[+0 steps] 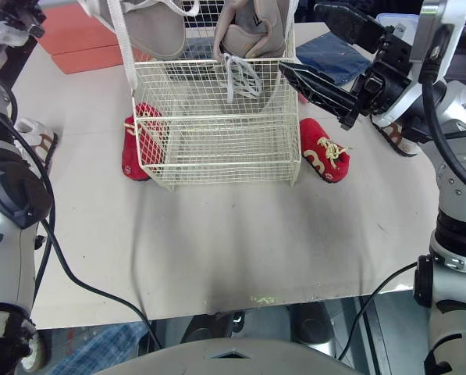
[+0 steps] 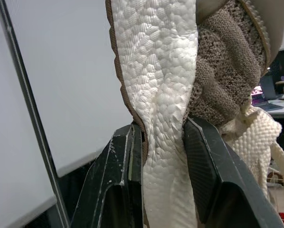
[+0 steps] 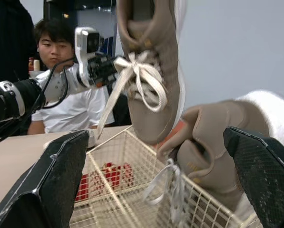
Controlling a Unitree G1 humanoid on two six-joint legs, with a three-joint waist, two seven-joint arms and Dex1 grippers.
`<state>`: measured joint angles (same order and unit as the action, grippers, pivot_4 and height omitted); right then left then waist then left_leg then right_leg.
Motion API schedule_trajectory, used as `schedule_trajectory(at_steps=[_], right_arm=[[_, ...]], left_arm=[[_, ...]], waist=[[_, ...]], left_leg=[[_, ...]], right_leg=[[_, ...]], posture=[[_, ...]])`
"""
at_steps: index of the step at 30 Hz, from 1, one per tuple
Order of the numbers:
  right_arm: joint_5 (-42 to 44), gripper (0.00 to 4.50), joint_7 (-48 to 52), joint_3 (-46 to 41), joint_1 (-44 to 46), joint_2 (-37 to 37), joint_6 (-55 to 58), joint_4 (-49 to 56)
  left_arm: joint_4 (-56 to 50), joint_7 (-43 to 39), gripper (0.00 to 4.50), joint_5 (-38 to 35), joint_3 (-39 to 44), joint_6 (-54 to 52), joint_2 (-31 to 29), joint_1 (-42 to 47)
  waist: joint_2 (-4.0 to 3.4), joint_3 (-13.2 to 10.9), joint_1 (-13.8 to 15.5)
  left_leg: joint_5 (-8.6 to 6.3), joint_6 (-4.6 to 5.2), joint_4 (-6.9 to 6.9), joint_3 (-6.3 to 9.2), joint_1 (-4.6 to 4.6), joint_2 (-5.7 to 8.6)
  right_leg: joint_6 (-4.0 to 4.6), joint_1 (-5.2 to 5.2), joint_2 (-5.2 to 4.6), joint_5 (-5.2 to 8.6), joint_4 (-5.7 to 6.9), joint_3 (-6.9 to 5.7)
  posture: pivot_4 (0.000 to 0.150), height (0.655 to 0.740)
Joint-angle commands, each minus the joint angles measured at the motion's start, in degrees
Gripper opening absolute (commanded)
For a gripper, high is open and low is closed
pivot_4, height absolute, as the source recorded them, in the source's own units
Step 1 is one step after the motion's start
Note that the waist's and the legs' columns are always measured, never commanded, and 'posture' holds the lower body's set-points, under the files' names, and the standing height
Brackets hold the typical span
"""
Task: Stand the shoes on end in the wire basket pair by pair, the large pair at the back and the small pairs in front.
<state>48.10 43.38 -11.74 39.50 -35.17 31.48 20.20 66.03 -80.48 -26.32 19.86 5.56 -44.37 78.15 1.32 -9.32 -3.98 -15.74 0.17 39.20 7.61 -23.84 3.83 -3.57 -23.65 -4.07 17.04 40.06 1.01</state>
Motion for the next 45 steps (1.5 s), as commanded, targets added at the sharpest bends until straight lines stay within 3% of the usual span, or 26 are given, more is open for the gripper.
schedule_trajectory(at_steps=[1, 8, 15, 22, 29, 39, 45], right_arm=[[-0.84, 4.48, 0.32, -0.60, -0.03, -0.13, -2.24, 2.06], [-0.42, 4.48, -0.46, -0.77, -0.21, 0.67, -1.98, 2.36], [-0.06, 4.48, -0.85, -0.78, -0.33, 0.77, -1.34, 2.64], [-0.27, 4.48, -0.96, -0.47, -0.33, 1.20, -1.26, 2.59], [-0.60, 4.50, -0.71, -0.34, -0.82, 1.46, -1.38, 2.67], [-2.15, 4.50, -0.57, -1.96, -3.95, -1.19, -1.11, 2.00], [-3.24, 4.50, 0.19, -2.38, -6.28, -2.32, -2.04, 0.50]], left_arm=[[0.58, 0.46, 1.06, 0.28, 1.54, 2.33, -0.73, 3.35], [3.51, 0.22, 1.06, 2.00, 1.54, 2.24, -1.33, 4.51], [3.96, -5.15, 1.06, 8.21, -3.63, 0.64, 0.07, -0.90], [4.99, -0.47, 1.06, 13.02, -6.48, 3.49, 1.47, -3.22], [4.53, -0.57, 4.34, 13.36, -5.86, 3.73, 0.06, -3.08], [-2.92, -5.68, 4.45, 9.53, -3.55, 1.28, -2.99, -3.77], [-19.83, -6.02, 4.45, 3.34, -2.21, -6.06, -1.60, -9.26]], waist=[[0.00, 0.00, -0.11], [0.00, 0.00, -0.10], [-0.03, 0.02, -0.20], [-0.04, 0.03, -0.31], [-0.06, 0.04, -0.05], [-0.06, 0.04, -0.06], [-0.06, 0.04, -0.02]], left_leg=[[0.00, 0.00, 0.00, -0.01, 0.00, 0.00], [0.00, 0.00, -0.01, 0.00, 0.00, 0.00], [0.00, 0.00, 0.00, -0.02, 0.03, 0.00], [0.00, 0.00, 0.01, -0.03, 0.05, 0.00], [0.00, 0.00, 0.05, -0.03, 0.10, 0.00], [0.00, 0.00, 0.10, -0.03, 0.07, 0.00], [0.00, 0.00, 0.11, -0.02, 0.07, 0.00]], right_leg=[[0.00, 0.00, 0.00, 0.00, 0.00, 0.01], [0.00, -0.02, 0.00, 0.00, 0.01, 0.01], [0.00, 0.00, 0.02, 0.00, 0.03, 0.02], [0.00, -0.02, 0.02, 0.00, 0.11, 0.05], [0.00, -0.02, 0.01, 0.00, 0.29, 0.05], [0.00, -0.08, 0.00, 0.01, 0.40, 0.04], [0.00, -0.07, -0.01, 0.01, 0.40, 0.06]], posture=[[0.150, 0.7400], [0.150, 0.7400], [0.150, 0.7400], [0.150, 0.7400], [0.150, 0.7400], [0.150, 0.7400], [0.150, 0.7400]])
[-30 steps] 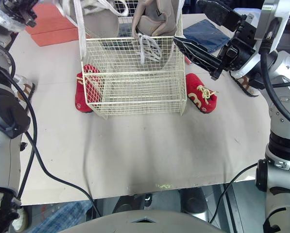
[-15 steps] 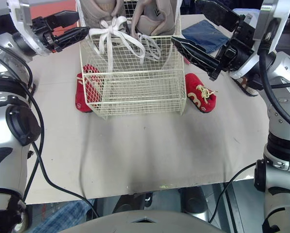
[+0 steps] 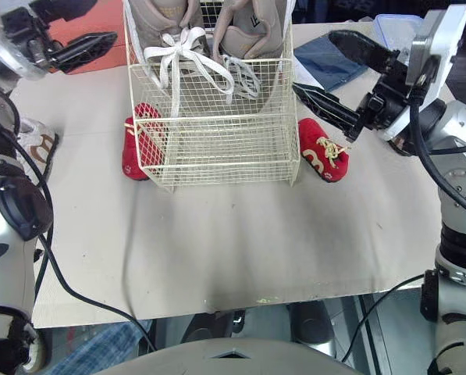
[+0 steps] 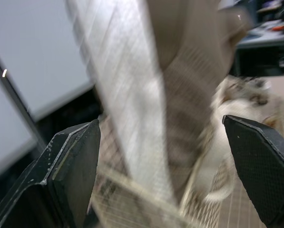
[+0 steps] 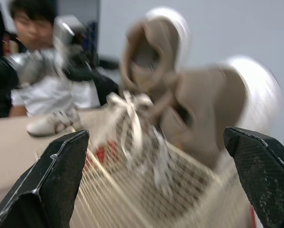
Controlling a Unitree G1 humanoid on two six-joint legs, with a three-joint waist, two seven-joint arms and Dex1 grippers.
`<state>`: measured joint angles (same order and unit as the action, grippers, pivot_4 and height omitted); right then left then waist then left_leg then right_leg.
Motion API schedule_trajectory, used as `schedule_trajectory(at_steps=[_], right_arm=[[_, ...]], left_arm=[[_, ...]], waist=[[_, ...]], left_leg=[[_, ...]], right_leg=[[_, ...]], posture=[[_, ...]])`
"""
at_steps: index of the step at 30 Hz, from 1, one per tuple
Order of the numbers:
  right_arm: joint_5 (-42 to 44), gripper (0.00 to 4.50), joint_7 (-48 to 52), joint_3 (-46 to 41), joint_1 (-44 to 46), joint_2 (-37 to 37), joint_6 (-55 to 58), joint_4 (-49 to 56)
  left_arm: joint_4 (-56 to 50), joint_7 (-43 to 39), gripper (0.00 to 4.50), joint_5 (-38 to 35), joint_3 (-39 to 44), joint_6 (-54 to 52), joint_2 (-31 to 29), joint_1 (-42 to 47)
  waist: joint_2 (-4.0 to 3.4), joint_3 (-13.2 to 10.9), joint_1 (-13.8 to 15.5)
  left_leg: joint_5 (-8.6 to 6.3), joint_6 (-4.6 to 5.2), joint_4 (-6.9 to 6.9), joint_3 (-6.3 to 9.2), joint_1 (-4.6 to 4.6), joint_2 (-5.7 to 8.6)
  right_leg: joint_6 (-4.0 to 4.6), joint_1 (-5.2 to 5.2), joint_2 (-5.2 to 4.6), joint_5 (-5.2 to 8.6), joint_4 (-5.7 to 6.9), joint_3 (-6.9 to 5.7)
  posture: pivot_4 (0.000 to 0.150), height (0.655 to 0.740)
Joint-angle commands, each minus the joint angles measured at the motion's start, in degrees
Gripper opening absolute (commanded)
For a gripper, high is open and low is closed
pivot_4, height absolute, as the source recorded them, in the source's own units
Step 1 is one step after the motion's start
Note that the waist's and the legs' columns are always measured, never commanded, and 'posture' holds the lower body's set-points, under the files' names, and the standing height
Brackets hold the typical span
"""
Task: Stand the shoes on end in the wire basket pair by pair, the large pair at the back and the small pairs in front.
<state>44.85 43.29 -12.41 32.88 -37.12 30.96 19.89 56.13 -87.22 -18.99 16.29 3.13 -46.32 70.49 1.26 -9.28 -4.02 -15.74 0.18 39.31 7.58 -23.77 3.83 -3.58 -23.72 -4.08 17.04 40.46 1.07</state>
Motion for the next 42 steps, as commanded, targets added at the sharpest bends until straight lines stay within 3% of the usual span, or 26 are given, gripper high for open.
schedule_trajectory(at_steps=[1, 5, 8, 14, 24, 27, 33, 36, 42], right_arm=[[0.05, 4.50, 0.27, -1.48, 0.45, -0.15, -1.57, 0.72], [-0.02, 4.50, 0.66, -0.82, 1.42, 0.49, -1.96, -0.03], [-0.10, 4.50, 0.90, -1.02, 1.72, 0.42, -2.11, -0.39], [0.11, 4.50, 0.39, -1.54, 1.38, 0.42, -2.33, 0.41], [1.36, 4.50, -0.20, -2.23, 0.89, 0.48, -2.18, 1.35], [1.79, 4.50, -0.21, -2.05, 1.56, 0.79, -2.17, 0.99], [2.03, 4.50, 0.24, -1.73, 2.09, 0.79, -2.31, 0.41], [2.30, 4.50, 0.13, -1.83, 2.08, 0.74, -2.10, 0.58], [2.59, 4.50, 0.06, -1.75, 2.16, 0.55, -1.93, 0.65]], left_arm=[[-13.09, 0.94, 4.45, -5.52, 1.50, -5.51, 0.93, -2.46], [-22.90, 4.54, 4.45, -9.66, 2.29, -9.18, 3.89, -3.55], [-28.21, 12.65, 4.45, -8.28, 1.54, -5.49, 8.84, -4.39], [-37.73, 28.89, 4.45, -1.32, -1.49, 0.17, 15.06, -9.72], [-54.64, 49.61, 4.45, 10.46, -4.96, 3.71, 17.77, -20.14], [-56.47, 54.77, 4.45, 15.59, -6.33, 5.10, 17.77, -22.42], [-57.84, 63.21, 4.45, 18.65, -7.21, 5.08, 20.02, -22.83], [-58.37, 64.44, 3.71, 17.75, -7.79, 3.82, 21.44, -23.61], [-58.89, 67.46, 1.09, 17.99, -7.46, 3.27, 22.86, -24.20]], waist=[[0.00, 0.00, 0.03], [0.00, 0.00, 0.04], [0.01, 0.00, 0.24], [0.02, 0.02, 0.38], [0.02, 0.02, 0.61], [0.03, 0.02, 0.94], [0.03, 0.02, 1.70], [0.03, 0.02, 1.84], [0.03, 0.02, 1.70]], left_leg=[[0.00, 0.00, -0.01, 0.00, 0.00, 0.00], [0.00, 0.00, 0.03, 0.01, 0.01, -0.01], [0.00, 0.00, 0.05, -0.01, 0.02, -0.01], [0.00, 0.00, 0.06, -0.05, 0.04, -0.01], [0.00, 0.00, 0.03, -0.08, 0.05, -0.02], [0.00, 0.00, 0.02, -0.10, 0.05, -0.01], [0.00, 0.00, 0.01, -0.11, 0.04, -0.01], [0.00, 0.00, 0.01, -0.12, 0.04, -0.01], [0.00, 0.00, 0.01, -0.12, 0.04, -0.01]], right_leg=[[0.00, 0.00, 0.00, 0.00, 0.00, 0.01], [0.00, 0.00, -0.01, 0.00, 0.05, 0.02], [0.00, 0.01, -0.04, 0.00, 0.03, 0.03], [0.00, 0.04, -0.08, 0.00, -0.01, 0.12], [0.00, 0.03, -0.07, 0.00, -0.05, 0.20], [0.00, 0.04, -0.07, -0.01, -0.10, 0.21], [0.00, 0.03, -0.05, -0.01, -0.10, 0.20], [0.00, 0.04, -0.06, -0.01, -0.11, 0.20], [0.00, 0.04, -0.06, -0.01, -0.11, 0.21]], posture=[[0.150, 0.7400], [0.150, 0.7400], [0.150, 0.7400], [0.150, 0.7400], [0.150, 0.7400], [0.150, 0.7400], [0.150, 0.7400], [0.150, 0.7400], [0.150, 0.7400]])
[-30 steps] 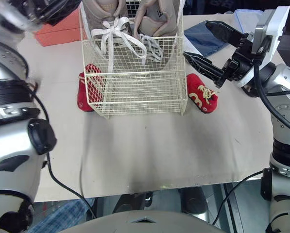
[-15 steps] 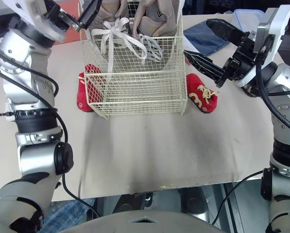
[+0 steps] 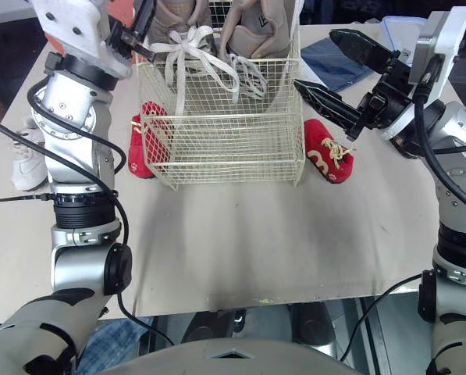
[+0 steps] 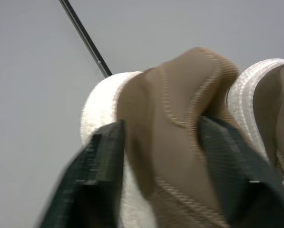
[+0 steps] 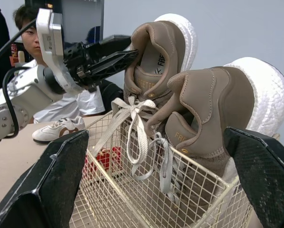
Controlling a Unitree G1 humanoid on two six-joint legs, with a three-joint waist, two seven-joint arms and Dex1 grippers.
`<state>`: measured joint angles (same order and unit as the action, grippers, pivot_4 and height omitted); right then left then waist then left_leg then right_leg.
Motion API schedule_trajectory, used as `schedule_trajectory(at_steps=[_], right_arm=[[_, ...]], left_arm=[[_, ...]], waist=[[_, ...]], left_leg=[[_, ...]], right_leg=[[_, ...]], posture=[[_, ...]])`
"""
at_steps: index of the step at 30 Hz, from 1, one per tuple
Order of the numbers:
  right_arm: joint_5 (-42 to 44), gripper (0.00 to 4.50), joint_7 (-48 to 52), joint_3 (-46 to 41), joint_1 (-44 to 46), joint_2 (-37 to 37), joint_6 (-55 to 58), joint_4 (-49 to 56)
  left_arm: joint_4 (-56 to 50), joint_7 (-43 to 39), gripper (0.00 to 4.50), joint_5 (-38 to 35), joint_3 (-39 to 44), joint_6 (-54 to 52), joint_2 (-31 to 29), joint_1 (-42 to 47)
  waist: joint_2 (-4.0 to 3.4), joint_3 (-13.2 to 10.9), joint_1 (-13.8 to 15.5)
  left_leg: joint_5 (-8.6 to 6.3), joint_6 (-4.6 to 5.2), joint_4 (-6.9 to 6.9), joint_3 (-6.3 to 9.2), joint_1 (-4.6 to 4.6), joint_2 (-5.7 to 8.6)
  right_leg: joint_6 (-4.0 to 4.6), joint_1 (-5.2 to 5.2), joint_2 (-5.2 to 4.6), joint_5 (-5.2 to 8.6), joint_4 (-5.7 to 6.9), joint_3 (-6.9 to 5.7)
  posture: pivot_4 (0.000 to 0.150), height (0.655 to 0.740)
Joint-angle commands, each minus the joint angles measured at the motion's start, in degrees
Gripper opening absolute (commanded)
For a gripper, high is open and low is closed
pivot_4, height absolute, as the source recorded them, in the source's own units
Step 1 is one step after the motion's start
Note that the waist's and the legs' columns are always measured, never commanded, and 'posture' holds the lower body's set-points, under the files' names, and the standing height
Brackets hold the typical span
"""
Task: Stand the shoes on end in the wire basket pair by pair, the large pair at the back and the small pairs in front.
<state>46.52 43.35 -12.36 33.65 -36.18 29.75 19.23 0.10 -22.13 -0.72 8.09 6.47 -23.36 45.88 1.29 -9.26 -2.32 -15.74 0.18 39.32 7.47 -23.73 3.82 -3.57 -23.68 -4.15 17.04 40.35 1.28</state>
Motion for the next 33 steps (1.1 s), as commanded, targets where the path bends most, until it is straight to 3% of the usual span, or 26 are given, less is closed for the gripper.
schedule_trajectory(at_steps=[1, 2, 3, 11, 18, 25, 33], right_arm=[[0.95, 4.50, -0.05, -1.75, 1.48, -0.39, -0.70, 1.29], [0.95, 4.50, -0.06, -1.71, 1.53, -0.38, -0.69, 1.28], [0.99, 4.50, -0.09, -1.69, 1.50, -0.38, -0.66, 1.36], [0.98, 4.50, -0.33, -1.37, 1.65, -0.15, -0.61, 1.44], [0.64, 4.50, -0.37, -0.65, 1.98, 0.62, -0.72, 1.14], [0.38, 4.50, -0.44, -0.29, 2.43, 1.21, -0.79, 0.98], [0.89, 4.50, -0.15, -0.72, 2.11, 1.02, -0.23, 1.42]], left_arm=[[-2.87, 2.75, 0.62, -0.58, 0.92, -0.39, 0.13, 0.30], [-2.89, 3.02, 0.13, -0.76, 0.98, -0.56, 0.20, 0.17], [-3.18, 2.92, 0.05, -1.36, 1.00, -0.80, 0.36, -0.15], [-8.19, -0.59, 0.05, -10.14, 2.49, -6.02, 0.14, -4.56], [-8.72, -3.70, 0.05, -12.88, 1.31, -18.87, -4.15, -9.26], [-9.82, -7.93, 0.05, -16.52, -1.17, -25.88, -4.98, -12.85], [-8.32, -7.06, 0.05, -17.55, 1.44, -24.35, -4.79, -12.15]], waist=[[0.00, 0.00, 0.01], [0.00, 0.00, 0.02], [0.00, 0.00, 0.05], [0.00, 0.00, 0.02], [-0.24, 0.21, -0.08], [-0.46, 0.44, 0.30], [-0.54, 0.55, 0.33]], left_leg=[[0.00, 0.00, 0.00, 0.00, 0.00, 0.00], [0.00, 0.00, -0.01, 0.01, 0.01, 0.00], [0.00, 0.00, -0.01, 0.01, 0.01, 0.00], [0.00, 0.00, -0.01, 0.00, 0.01, -0.01], [0.00, 0.00, -0.05, -0.04, 0.11, -0.01], [-0.04, 0.06, -0.41, -0.04, 1.10, -0.02], [-0.05, 0.07, -0.48, -0.06, 1.19, -0.02]], right_leg=[[0.00, 0.00, 0.00, 0.00, 0.00, 0.00], [0.00, 0.00, 0.00, 0.00, 0.00, -0.01], [0.00, 0.00, 0.00, 0.00, 0.00, -0.01], [0.00, 0.01, -0.02, 0.00, -0.01, 0.00], [0.00, 0.08, 0.01, 0.00, -0.02, 0.06], [0.00, 1.01, 0.08, 0.00, -0.31, 0.05], [0.00, 1.10, 0.07, 0.00, -0.40, 0.10]], posture=[[0.150, 0.7400], [0.150, 0.7400], [0.150, 0.7400], [0.150, 0.7400], [0.150, 0.7400], [0.150, 0.7400], [0.150, 0.7400]])
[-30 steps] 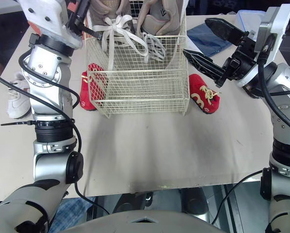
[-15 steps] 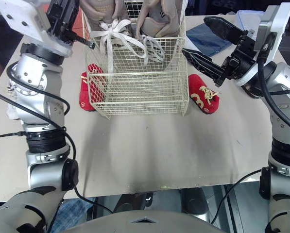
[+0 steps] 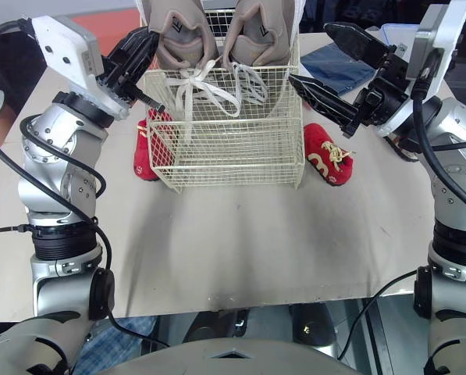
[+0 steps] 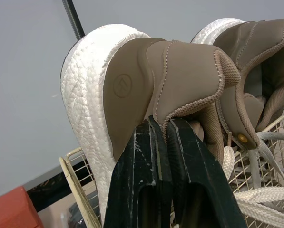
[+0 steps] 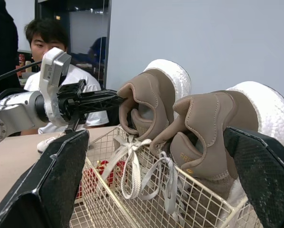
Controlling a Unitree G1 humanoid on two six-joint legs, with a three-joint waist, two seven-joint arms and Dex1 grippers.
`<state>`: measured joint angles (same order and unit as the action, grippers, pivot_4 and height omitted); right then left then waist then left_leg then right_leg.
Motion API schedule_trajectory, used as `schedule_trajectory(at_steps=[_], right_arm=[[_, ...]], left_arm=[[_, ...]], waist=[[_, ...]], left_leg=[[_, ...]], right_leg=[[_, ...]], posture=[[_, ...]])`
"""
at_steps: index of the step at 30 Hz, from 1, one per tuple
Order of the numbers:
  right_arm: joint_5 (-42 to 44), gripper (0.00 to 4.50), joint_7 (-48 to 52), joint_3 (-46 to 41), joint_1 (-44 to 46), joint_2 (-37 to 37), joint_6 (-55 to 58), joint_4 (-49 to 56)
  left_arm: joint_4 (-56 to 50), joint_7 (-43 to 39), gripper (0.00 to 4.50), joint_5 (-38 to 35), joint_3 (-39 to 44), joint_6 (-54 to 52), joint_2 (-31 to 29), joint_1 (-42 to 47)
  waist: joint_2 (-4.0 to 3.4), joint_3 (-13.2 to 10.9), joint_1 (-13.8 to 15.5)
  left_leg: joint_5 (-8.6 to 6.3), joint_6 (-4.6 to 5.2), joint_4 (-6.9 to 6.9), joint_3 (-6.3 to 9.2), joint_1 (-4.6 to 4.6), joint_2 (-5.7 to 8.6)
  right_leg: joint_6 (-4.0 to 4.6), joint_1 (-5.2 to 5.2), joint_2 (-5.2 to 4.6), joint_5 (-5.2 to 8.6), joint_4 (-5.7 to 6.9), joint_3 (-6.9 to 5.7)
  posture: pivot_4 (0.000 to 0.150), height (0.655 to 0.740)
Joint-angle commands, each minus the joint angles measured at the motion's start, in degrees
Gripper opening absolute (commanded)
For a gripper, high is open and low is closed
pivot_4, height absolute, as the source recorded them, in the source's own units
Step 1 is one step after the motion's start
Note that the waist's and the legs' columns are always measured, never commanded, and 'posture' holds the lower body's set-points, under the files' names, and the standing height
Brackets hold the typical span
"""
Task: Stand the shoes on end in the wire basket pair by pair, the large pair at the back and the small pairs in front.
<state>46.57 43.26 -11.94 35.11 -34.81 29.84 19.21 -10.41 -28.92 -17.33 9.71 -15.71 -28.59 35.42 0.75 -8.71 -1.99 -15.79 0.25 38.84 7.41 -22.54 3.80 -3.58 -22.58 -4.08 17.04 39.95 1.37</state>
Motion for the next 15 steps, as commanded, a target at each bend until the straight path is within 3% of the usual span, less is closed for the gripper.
schedule_trajectory(at_steps=[1, 6, 7, 9, 15], right_arm=[[0.81, 4.50, -0.04, -1.11, 0.66, -0.35, -0.30, 1.40], [0.46, 4.50, 0.26, -0.72, 0.82, -0.09, -0.58, 0.92], [0.42, 4.50, 0.28, -0.70, 0.89, -0.06, -0.61, 0.80], [0.14, 4.50, 0.47, -0.92, 0.69, -0.29, -0.82, 0.52], [-0.62, 4.50, 0.33, -2.66, -1.35, -1.79, -0.84, 0.14]], left_arm=[[2.14, 0.00, 0.05, -1.16, 0.43, -1.73, 0.54, -1.67], [0.51, -0.50, 0.05, -5.27, 3.24, -1.64, 1.41, -1.98], [0.10, -1.21, 0.82, -5.89, 3.25, -1.64, 1.17, -2.25], [-0.30, -1.60, 1.44, -6.44, 3.80, -1.13, 0.73, -2.71], [-4.51, -7.52, 4.30, -12.77, 8.18, -1.51, -3.05, -6.11]], waist=[[0.00, 0.00, -0.04], [-0.01, 0.00, -0.22], [-0.01, 0.00, -0.27], [0.00, -0.01, -0.30], [0.07, -0.06, -0.17]], left_leg=[[0.00, 0.00, 0.00, 0.00, 0.00, 0.00], [0.00, 0.00, -0.08, -0.01, 0.01, -0.03], [0.00, 0.00, -0.12, -0.02, 0.01, -0.03], [0.00, 0.00, -0.18, -0.04, 0.00, -0.03], [0.01, -0.01, -0.23, 0.02, -0.20, -0.03]], right_leg=[[0.00, 0.00, -0.01, 0.00, 0.00, 0.00], [0.00, -0.04, -0.03, 0.00, -0.01, 0.04], [0.00, -0.05, -0.04, 0.00, -0.02, 0.05], [0.00, -0.09, -0.04, 0.00, -0.04, 0.08], [0.00, -0.22, -0.07, 0.00, -0.16, 0.03]], posture=[[0.150, 0.7400], [0.150, 0.7400], [0.150, 0.7400], [0.150, 0.7400], [0.150, 0.7400]])
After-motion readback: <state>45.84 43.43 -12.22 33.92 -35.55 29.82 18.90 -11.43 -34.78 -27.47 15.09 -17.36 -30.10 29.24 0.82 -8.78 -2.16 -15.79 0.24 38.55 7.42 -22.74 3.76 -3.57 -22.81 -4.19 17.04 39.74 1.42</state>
